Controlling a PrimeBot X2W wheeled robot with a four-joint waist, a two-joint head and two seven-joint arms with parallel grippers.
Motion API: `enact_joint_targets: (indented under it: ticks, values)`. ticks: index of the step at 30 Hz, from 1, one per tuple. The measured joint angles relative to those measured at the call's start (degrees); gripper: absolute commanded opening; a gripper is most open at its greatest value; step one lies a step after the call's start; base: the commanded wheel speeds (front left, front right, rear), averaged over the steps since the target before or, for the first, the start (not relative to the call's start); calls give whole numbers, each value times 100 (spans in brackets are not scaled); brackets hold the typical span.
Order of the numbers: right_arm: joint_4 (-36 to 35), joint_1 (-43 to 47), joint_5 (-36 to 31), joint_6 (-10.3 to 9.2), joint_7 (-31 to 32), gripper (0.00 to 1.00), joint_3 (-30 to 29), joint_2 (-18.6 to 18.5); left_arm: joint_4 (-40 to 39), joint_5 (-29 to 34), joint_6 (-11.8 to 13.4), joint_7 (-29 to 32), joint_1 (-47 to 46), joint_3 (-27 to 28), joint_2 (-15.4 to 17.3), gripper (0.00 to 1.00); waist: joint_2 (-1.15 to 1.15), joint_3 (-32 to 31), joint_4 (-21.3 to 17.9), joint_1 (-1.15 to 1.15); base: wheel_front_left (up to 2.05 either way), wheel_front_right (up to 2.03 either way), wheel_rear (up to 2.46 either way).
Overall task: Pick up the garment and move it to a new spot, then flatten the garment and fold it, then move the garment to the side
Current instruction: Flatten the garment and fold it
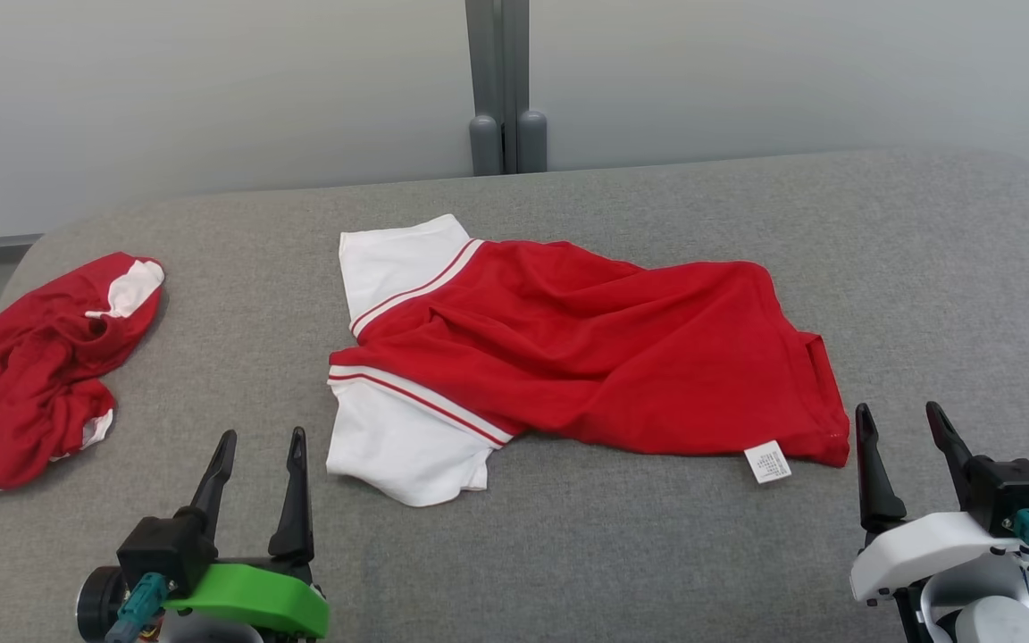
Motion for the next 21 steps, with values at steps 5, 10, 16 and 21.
enact_joint_targets:
  ticks: [5, 10, 16, 21]
  values:
    - [-37, -6, 23, 0, 1, 100, 41, 1, 26, 41, -18, 0, -7, -8, -11, 100, 0, 47, -16, 0, 0, 0, 0]
    - [-49, -22, 81, 0, 92, 100, 36, 1, 293, 100, -19, 0, -35, -144, -10, 100, 0, 100, -11, 0, 0, 0, 0]
    - [-66, -341, 92, 0, 575, 100, -123, 0, 1315, -20, -26, 188, -675, -555, 38, 100, 0, 278, 5, 0, 0, 0, 0]
    - [227, -672, 142, 0, 1403, 100, -147, 2, 2086, -196, -24, 702, -1458, -628, 36, 100, 0, 461, 2, 0, 0, 0, 0]
